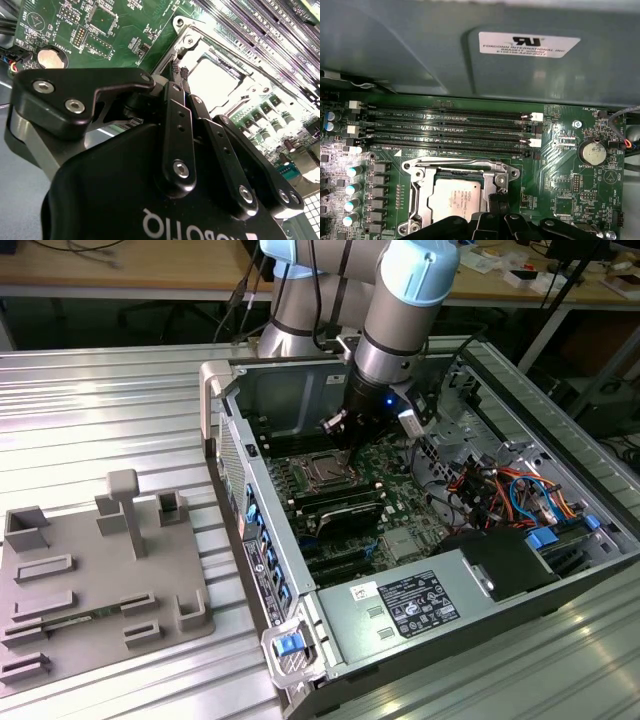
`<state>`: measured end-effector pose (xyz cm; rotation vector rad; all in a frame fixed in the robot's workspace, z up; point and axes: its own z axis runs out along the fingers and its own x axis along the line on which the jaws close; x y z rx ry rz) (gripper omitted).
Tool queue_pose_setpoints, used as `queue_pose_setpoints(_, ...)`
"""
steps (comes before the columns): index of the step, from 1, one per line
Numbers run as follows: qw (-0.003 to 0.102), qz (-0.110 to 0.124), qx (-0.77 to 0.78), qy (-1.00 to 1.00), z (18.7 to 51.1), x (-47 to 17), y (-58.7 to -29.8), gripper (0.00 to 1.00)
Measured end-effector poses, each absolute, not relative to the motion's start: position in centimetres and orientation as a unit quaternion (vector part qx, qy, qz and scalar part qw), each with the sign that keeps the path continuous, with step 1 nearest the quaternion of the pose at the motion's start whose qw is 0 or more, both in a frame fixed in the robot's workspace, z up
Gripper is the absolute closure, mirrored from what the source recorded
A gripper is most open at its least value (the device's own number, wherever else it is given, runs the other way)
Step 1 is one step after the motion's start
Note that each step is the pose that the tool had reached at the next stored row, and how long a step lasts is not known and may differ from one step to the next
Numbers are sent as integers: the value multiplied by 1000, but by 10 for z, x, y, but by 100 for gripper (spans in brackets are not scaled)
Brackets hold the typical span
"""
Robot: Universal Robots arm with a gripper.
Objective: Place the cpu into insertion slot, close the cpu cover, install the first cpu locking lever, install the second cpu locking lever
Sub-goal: 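Install the second cpu locking lever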
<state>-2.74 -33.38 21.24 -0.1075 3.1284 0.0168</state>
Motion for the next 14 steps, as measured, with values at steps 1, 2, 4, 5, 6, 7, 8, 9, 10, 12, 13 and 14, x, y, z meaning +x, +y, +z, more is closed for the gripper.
queue_pose_setpoints(1, 6, 5, -34, 999, 213, -27, -334, 89)
queue_pose_setpoints(2, 6, 5, -34, 999, 213, -27, -334, 89)
queue_pose_setpoints(4, 6, 5, -34, 999, 214, -26, -334, 89)
queue_pose_setpoints(5, 6, 5, -34, 999, 215, -26, -334, 89)
queue_pose_setpoints(6, 6, 5, -34, 999, 216, -26, -334, 89)
queue_pose_setpoints(7, 6, 5, -34, 999, 216, -26, -336, 89)
queue_pose_setpoints(8, 6, 5, -34, 999, 216, -26, -338, 89)
queue_pose_setpoints(9, 6, 5, -34, 999, 216, -26, -340, 89)
queue_pose_setpoints(10, 6, 5, -34, 999, 216, -26, -342, 89)
queue_pose_setpoints(12, 6, 5, -34, 999, 216, -26, -347, 89)
queue_pose_setpoints(13, 6, 5, -34, 999, 216, -26, -349, 89)
queue_pose_setpoints(14, 6, 5, -34, 999, 216, -26, -352, 89)
